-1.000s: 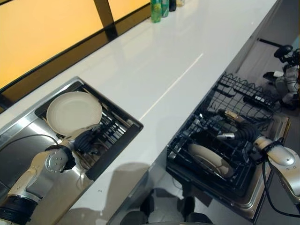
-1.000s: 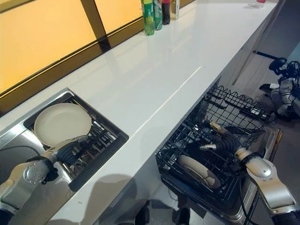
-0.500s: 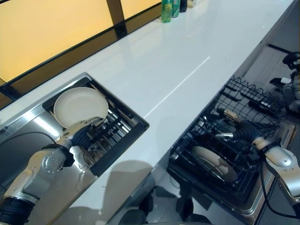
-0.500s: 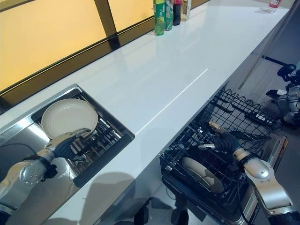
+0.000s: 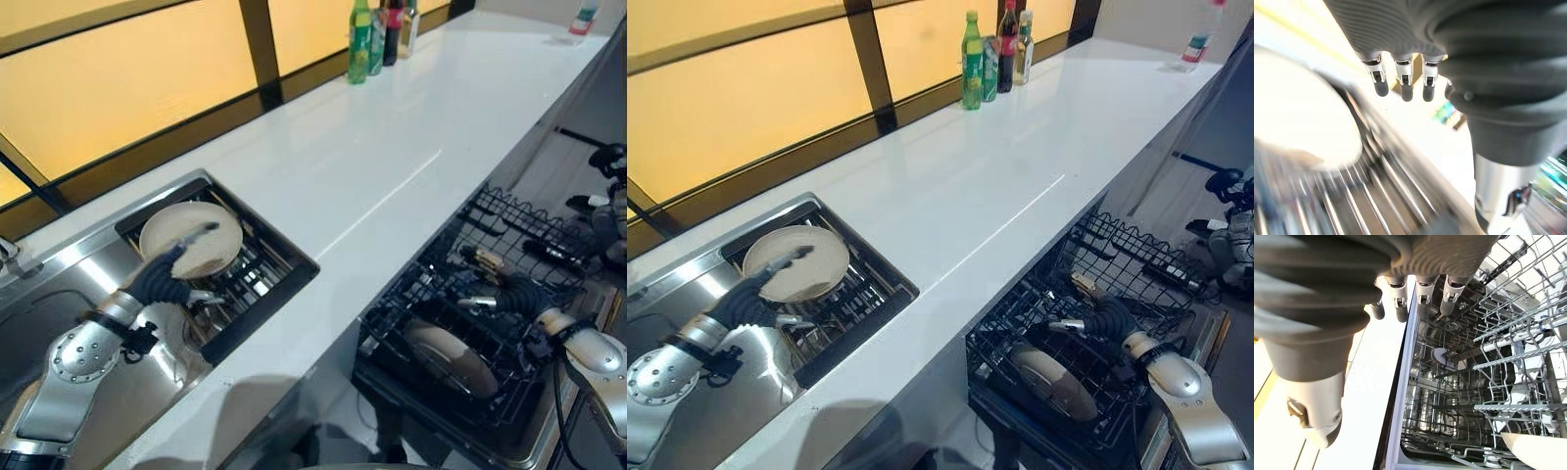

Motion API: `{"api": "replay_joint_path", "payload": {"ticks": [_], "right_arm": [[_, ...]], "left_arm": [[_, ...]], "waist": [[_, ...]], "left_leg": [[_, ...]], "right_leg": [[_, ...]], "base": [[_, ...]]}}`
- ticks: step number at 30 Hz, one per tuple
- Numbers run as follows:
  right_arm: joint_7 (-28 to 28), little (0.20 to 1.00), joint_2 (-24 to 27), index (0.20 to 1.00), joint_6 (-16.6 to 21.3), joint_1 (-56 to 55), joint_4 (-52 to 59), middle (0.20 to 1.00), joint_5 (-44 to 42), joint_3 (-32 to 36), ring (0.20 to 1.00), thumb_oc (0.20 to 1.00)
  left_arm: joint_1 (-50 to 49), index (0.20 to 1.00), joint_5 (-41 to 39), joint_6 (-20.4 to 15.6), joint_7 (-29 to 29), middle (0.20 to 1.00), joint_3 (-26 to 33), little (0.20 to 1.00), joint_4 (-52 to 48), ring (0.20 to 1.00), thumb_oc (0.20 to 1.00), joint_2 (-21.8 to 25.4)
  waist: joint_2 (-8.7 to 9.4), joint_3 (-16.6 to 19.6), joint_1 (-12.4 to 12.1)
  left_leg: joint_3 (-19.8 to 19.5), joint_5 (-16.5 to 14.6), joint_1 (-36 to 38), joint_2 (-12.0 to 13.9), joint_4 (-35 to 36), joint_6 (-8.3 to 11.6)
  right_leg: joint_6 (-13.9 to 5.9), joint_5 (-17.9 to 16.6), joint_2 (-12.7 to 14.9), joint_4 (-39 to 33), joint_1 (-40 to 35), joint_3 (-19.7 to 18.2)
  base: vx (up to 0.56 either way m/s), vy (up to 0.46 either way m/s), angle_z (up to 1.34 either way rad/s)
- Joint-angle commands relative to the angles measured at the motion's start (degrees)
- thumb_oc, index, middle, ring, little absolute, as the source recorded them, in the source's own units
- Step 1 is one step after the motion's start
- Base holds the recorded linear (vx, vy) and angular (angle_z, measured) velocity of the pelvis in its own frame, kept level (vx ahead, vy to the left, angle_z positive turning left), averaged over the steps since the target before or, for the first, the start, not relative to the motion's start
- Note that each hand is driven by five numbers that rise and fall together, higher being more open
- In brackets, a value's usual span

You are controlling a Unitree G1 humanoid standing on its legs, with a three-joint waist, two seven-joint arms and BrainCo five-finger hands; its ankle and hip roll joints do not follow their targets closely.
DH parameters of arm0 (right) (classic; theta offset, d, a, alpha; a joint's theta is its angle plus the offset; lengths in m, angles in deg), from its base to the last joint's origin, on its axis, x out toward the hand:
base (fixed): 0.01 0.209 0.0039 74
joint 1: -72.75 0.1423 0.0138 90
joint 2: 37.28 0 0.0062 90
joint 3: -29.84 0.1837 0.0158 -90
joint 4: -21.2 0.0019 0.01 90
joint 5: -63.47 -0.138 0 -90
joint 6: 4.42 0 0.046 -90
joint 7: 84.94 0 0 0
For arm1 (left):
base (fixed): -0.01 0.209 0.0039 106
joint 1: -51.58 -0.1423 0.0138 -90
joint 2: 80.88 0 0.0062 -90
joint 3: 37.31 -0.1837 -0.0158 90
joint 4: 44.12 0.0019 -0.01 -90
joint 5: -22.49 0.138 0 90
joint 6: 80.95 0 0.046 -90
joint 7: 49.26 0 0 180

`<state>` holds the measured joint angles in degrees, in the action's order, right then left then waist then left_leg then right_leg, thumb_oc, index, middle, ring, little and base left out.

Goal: Pick up plates and place into dishwasher.

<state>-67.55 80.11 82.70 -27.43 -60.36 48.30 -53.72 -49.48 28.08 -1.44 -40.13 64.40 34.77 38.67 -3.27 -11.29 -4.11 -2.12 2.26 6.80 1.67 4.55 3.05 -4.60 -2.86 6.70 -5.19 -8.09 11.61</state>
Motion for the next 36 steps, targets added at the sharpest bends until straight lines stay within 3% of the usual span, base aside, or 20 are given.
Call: {"api": "replay_joint_path", "payload": {"ticks": [1,6,11,18,24,36], "right_arm": [[-0.1,1.0,2.4,1.0,1.6,0.7,3.1,1.0,-0.9,1.7,1.0,1.0],[-0.8,1.0,3.0,1.0,2.3,0.2,2.6,1.0,-1.4,1.1,1.0,1.0],[-0.9,1.0,4.0,1.0,3.1,0.5,2.1,1.0,-2.2,0.0,1.0,1.0],[-2.7,1.0,4.6,1.0,3.4,5.0,0.6,1.0,-2.1,-3.4,1.0,1.0],[-4.9,1.0,5.6,1.0,3.7,10.2,-1.0,1.0,-2.1,-7.0,1.0,1.0],[-9.3,1.0,5.0,1.0,3.9,21.0,-2.5,1.0,-1.0,-11.4,1.0,1.0]], "left_arm": [[-0.9,1.0,7.6,-3.3,-6.0,1.0,1.6,1.0,2.2,1.0,1.0,2.7],[-1.2,1.0,11.9,-2.1,-10.5,1.0,0.5,1.0,3.7,1.0,1.0,4.1],[0.3,1.0,17.6,0.3,-20.9,1.0,-0.9,1.0,7.9,1.0,1.0,6.1],[6.6,1.0,23.6,3.2,-26.7,1.0,-7.8,1.0,13.7,1.0,1.0,8.0],[14.1,1.0,23.5,6.9,-34.4,1.0,-14.2,1.0,20.6,1.0,1.0,8.8],[28.4,1.0,20.8,9.9,-39.4,1.0,-20.7,1.0,27.8,1.0,1.0,10.3]], "waist": [[1.69,2.5,-1.5],[2.01,1.7,-1.3],[2.26,0.7,-0.8],[2.5,-2.1,-0.2],[2.99,-5.3,0.6],[4.33,-13.1,1.6]], "left_leg": [[-0.3,-0.8,-3.0,1.3,-3.4,1.66],[-0.2,-0.9,-3.3,1.2,-3.8,1.55],[0.2,-1.0,-4.1,1.3,-4.6,1.53],[0.0,-0.9,-7.1,1.1,-6.2,1.46],[0.3,-0.7,-10.0,1.0,-7.5,1.29],[0.7,0.0,-18.4,0.3,-10.0,0.64]], "right_leg": [[-2.41,4.9,2.4,7.9,2.4,0.5],[-2.58,4.6,2.3,8.0,2.6,0.1],[-2.81,4.5,2.5,8.4,3.4,-0.5],[-3.15,4.0,2.7,9.3,6.0,-1.2],[-3.29,3.4,2.7,9.7,8.7,-2.5],[-3.13,1.5,3.0,11.9,17.4,-3.9]], "base": [[0.0,0.0,0.0],[0.02,0.008,0.0],[0.01,0.02,0.0],[-0.04,0.019,-0.01],[-0.08,0.028,-0.04],[-0.13,0.01,-0.05]]}}
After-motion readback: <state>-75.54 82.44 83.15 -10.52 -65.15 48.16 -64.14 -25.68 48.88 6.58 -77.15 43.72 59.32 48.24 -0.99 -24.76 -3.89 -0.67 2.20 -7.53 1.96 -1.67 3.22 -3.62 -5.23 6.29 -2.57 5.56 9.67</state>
